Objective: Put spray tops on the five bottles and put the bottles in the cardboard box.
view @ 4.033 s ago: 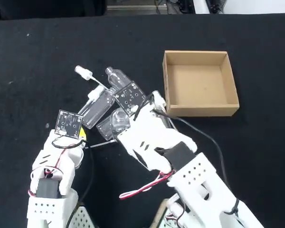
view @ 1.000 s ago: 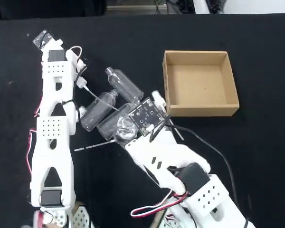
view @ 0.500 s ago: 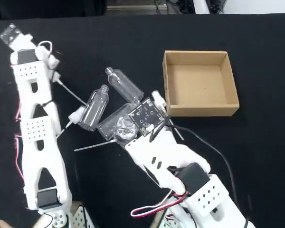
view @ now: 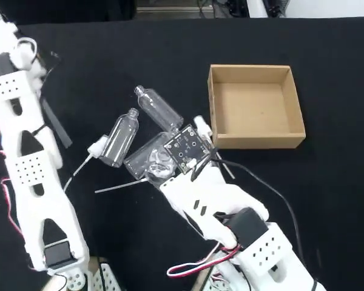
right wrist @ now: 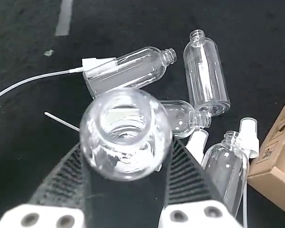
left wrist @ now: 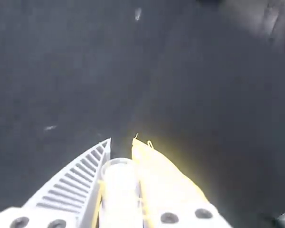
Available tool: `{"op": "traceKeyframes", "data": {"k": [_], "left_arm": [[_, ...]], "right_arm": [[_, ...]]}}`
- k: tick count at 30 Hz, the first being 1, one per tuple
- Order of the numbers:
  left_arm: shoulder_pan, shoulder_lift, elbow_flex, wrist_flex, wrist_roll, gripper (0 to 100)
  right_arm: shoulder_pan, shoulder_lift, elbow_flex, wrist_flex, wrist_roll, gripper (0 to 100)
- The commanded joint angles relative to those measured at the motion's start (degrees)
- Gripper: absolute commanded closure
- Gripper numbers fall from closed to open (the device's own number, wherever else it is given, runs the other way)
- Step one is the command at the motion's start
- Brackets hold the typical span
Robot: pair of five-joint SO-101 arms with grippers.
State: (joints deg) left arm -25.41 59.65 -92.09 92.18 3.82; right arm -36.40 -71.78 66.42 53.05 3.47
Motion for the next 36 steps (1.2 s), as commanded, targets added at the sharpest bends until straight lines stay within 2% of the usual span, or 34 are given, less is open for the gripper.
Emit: {"op": "traceKeyframes", "data": {"k": [1, 4, 7, 14, 18, 22, 25, 27, 33, 36], "left_arm": [[-5.41, -4.48, -2.51, 8.97, -23.38, 96], [-12.0, -4.57, 1.19, 8.7, -32.7, 96], [-17.54, -4.57, 6.64, 8.7, -37.27, 96], [-29.32, -9.85, 24.31, 8.79, -38.51, 96], [-33.71, -16.35, 37.32, 8.79, -38.68, 96], [-36.53, -19.52, 50.68, 8.44, -44.66, 96], [-38.29, -19.6, 55.96, 8.44, -48.35, 95], [-39.25, -19.52, 57.54, 8.44, -50.11, 92], [-40.92, -19.6, 60.35, 8.53, -51.96, 69], [-41.01, -20.13, 59.03, 8.62, -52.04, 70]], "right_arm": [[-0.35, -1.89, -0.22, -1.14, 0.0, 98.8], [-0.35, -1.89, -0.22, -1.32, 0.0, 98.8], [-0.35, -1.89, -0.22, -1.23, 0.0, 98.8], [-0.44, -1.89, -0.22, -1.14, 0.0, 98.8], [-0.44, -1.89, -0.22, -1.14, 0.0, 98.8], [-0.44, -1.89, -0.22, -1.05, 0.0, 98.8], [-0.44, -1.89, -0.22, -1.05, -0.09, 98.8], [-0.44, -1.89, -0.13, -1.05, -0.09, 98.8], [-0.44, -1.89, 0.31, -1.05, -0.09, 98.8], [-0.44, -1.89, 0.4, -1.05, -0.09, 98.8]]}}
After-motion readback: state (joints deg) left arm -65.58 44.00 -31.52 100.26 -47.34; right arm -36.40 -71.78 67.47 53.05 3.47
